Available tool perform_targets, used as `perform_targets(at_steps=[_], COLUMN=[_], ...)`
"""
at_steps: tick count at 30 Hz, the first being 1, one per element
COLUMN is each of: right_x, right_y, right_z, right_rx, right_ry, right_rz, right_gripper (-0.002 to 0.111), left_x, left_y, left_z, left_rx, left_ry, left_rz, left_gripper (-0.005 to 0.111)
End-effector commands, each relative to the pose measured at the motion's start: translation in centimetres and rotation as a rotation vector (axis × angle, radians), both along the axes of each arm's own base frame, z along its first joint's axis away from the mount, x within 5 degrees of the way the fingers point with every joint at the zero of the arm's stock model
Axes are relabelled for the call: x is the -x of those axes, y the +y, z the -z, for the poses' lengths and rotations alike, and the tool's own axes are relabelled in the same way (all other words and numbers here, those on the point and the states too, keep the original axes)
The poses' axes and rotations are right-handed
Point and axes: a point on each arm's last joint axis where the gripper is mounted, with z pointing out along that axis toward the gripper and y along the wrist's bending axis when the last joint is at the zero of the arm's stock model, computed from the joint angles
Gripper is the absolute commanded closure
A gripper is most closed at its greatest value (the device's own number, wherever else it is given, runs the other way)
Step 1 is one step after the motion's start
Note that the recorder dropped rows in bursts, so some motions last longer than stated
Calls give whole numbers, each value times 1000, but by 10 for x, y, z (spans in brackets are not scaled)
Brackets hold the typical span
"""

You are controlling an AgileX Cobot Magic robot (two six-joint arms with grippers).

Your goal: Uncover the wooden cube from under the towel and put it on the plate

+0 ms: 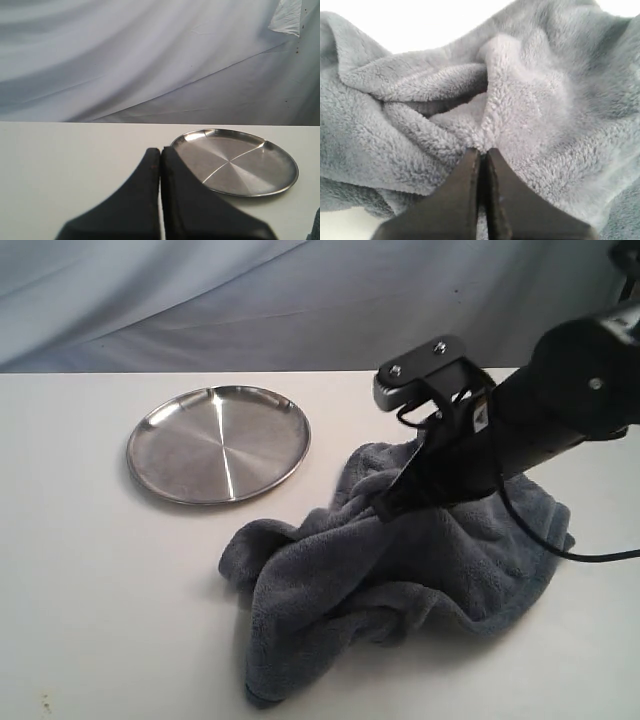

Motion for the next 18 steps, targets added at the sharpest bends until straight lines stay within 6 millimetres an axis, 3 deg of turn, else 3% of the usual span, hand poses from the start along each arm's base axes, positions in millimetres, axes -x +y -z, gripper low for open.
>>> perform_targets(at_steps=[1, 9, 18], right_x=[13, 29, 32], right_y=[-8, -18, -21], right_z=[-43, -103, -135], right_rx=[-95, -271, -404], right_ry=[-152, -446, -679], right_rz=[6, 7, 8], right_gripper=[108, 108, 108], left_x=[0, 0, 0], left_y=[0, 0, 0], left_z=[1, 1, 1], left_rx=[2, 2, 2], left_ry=[1, 1, 1], left_rz=[1, 1, 1], left_gripper=[105, 105, 105])
